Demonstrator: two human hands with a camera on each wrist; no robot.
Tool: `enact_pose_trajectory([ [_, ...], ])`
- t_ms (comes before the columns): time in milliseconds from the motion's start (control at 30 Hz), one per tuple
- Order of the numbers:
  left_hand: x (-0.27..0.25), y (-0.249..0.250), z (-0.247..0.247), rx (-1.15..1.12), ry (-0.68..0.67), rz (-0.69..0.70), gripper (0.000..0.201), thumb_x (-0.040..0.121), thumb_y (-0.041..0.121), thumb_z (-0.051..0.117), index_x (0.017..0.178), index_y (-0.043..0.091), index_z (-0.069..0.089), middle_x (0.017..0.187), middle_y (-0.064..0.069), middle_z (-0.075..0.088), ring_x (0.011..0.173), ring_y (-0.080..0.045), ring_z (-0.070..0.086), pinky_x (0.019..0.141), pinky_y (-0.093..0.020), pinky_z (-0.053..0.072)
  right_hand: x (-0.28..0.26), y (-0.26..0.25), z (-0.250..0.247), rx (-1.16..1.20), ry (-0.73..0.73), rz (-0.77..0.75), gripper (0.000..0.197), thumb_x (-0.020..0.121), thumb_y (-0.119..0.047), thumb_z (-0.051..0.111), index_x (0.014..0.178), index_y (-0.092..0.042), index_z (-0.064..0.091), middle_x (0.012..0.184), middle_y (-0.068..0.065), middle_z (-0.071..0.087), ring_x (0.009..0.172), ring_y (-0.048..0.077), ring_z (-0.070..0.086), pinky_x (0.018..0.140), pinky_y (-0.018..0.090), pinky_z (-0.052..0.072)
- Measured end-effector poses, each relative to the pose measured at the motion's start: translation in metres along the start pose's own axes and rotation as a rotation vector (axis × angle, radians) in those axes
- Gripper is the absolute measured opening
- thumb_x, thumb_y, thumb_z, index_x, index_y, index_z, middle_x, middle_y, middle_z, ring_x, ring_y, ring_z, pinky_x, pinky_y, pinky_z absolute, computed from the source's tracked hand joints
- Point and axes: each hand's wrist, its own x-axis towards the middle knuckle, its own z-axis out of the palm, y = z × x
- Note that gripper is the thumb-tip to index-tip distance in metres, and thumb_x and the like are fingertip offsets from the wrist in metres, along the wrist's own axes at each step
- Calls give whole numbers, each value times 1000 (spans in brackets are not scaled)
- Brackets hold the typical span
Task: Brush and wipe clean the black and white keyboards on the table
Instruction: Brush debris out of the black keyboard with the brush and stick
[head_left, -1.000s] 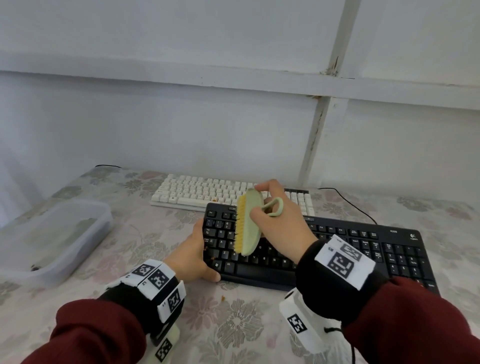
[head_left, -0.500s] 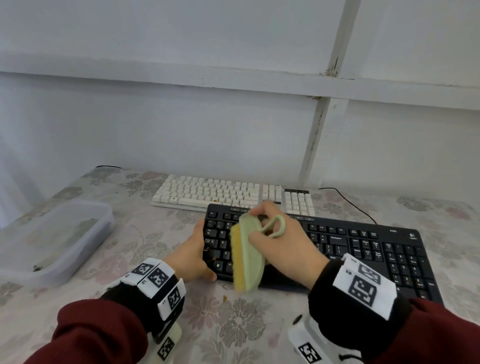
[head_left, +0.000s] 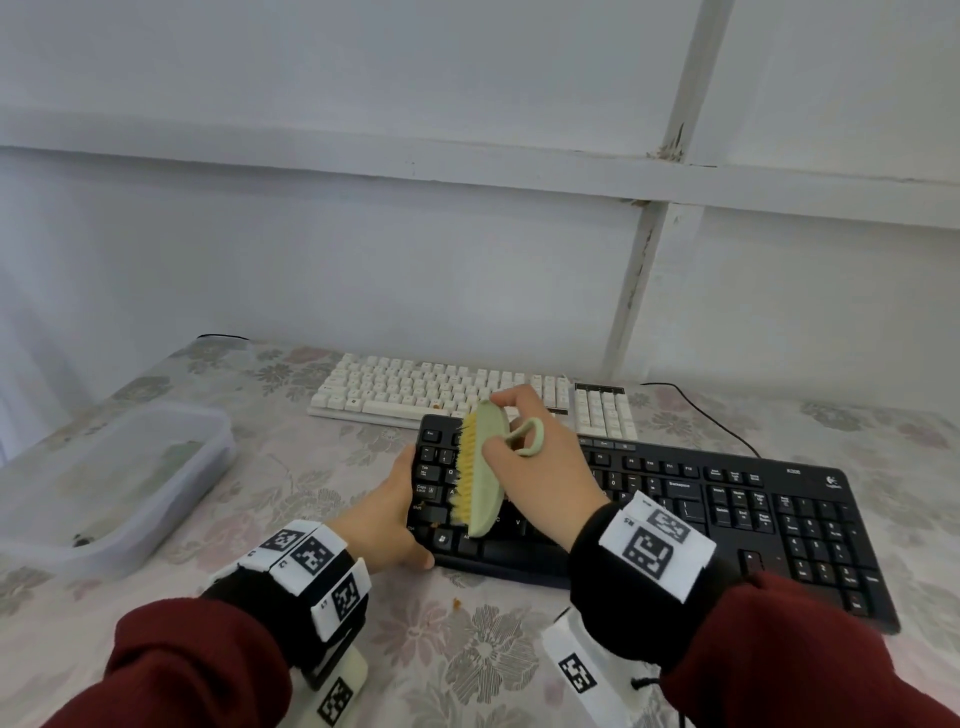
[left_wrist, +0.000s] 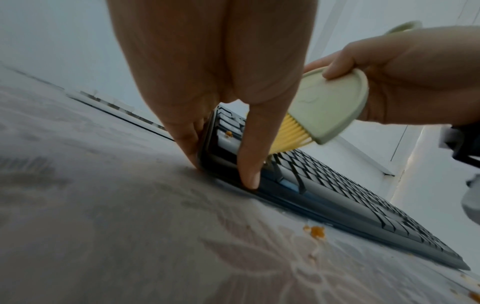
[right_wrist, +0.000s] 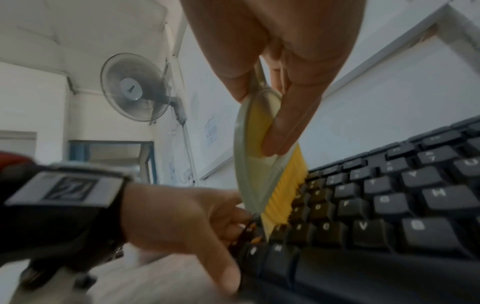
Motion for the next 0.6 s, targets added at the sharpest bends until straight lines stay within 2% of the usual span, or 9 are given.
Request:
enact_pose_trajectory([
  [100,0,0,0,19,28,-21,113,69,3,74,144,31,-6,106,9,53,91,-2,55,70,-15,43,-18,2,5,-25,-66,-14,28,91,-10,45,115,-24,44,71,-1,54,45,-2,48,44,10,37],
  [267,1,4,3,71,43,-29,114,68,5,75,144,23,-8,99,3,55,85,-7,56,72,-20,45,-34,3,6,-46,-156,33,27,90,-12,46,112,-26,47,70,-2,53,44,2,42,44,12,36],
  [367,1,3,1,65,32,-31,115,68,5,76,144,25,-7,105,4,54,88,-6,55,76,-21,46,-23,-3,-3,-6,-85,27,26,89,-11,48,110,-25,50,85,4,61,60,5,51,50,14,43],
  [433,2,1,0,54,27,-33,115,68,4,76,144,28,-7,104,9,53,89,-5,54,75,-19,45,-11,-7,-8,33,-3,7,25,90,-10,48,110,-26,50,91,10,63,62,11,53,51,18,44],
  [533,3,-1,-1,38,25,-40,116,68,2,77,144,31,-6,102,17,49,98,-12,54,84,-21,42,4,-8,-10,59,78,-10,27,91,-10,47,112,-25,48,89,13,63,59,13,51,46,17,42],
  [600,3,-1,-2,41,20,-38,116,68,3,78,144,31,-6,102,18,49,100,-13,54,86,-23,41,6,-6,-7,28,74,-12,27,91,-10,47,114,-25,47,82,7,59,59,11,51,46,15,42],
])
